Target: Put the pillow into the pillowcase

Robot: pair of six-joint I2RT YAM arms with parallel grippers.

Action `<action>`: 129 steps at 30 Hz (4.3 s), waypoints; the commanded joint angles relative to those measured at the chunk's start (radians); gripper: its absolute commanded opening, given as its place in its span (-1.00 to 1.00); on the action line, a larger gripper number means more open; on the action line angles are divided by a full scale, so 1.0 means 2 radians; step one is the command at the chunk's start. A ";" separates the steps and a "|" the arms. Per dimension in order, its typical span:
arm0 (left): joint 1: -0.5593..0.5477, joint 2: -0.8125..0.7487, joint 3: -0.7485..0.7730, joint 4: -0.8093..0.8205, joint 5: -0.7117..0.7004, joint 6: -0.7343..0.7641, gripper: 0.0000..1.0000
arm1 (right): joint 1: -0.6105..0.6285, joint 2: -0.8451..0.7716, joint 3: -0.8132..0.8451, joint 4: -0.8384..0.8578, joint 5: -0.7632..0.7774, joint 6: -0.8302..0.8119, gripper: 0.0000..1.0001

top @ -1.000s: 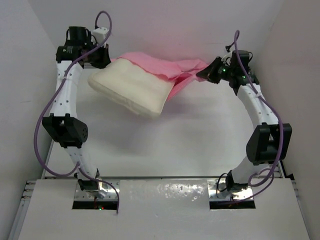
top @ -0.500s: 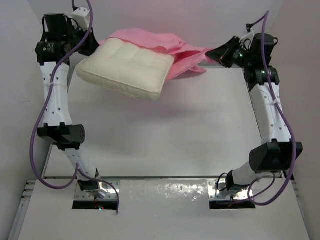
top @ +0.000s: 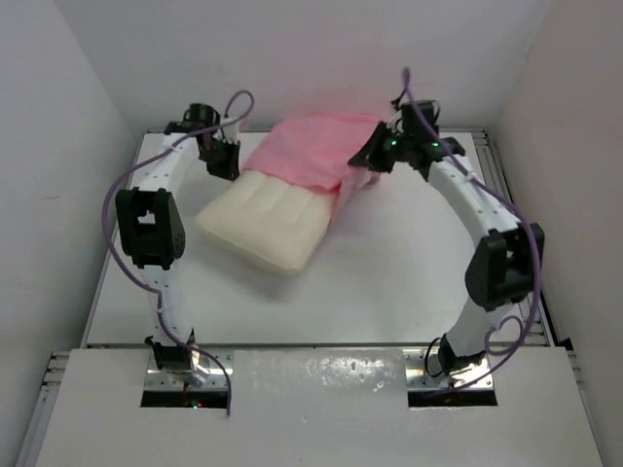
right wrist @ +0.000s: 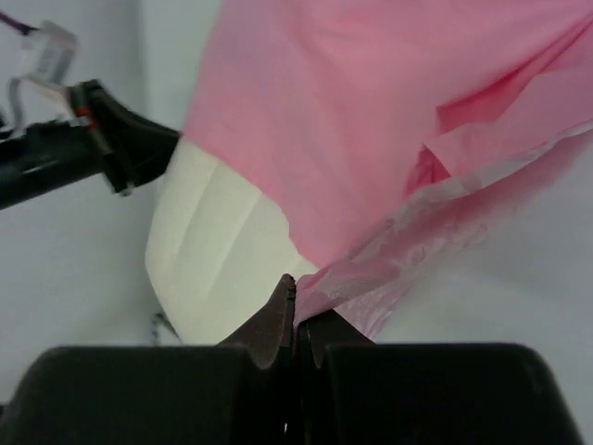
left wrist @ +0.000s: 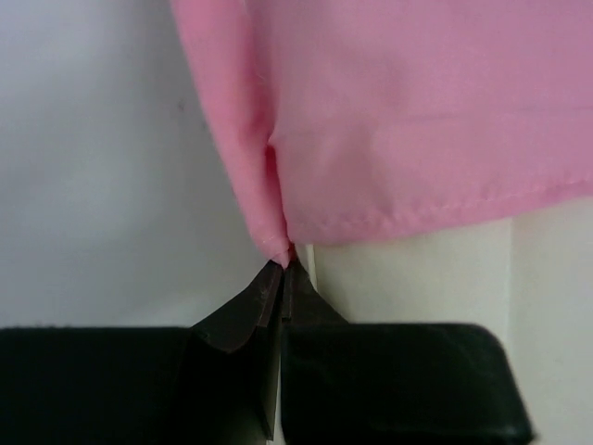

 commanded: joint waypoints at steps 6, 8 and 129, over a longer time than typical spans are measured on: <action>-0.051 -0.043 -0.172 0.150 -0.012 0.042 -1.00 | 0.017 0.079 0.026 -0.094 0.186 -0.122 -0.92; -0.049 -0.047 -0.187 0.154 -0.031 0.051 -0.90 | 0.010 0.076 0.032 -0.116 0.227 -0.147 -0.16; 0.063 -0.155 -0.148 0.039 0.215 0.018 -1.00 | -0.138 -0.196 -0.273 0.030 0.100 -0.070 -1.00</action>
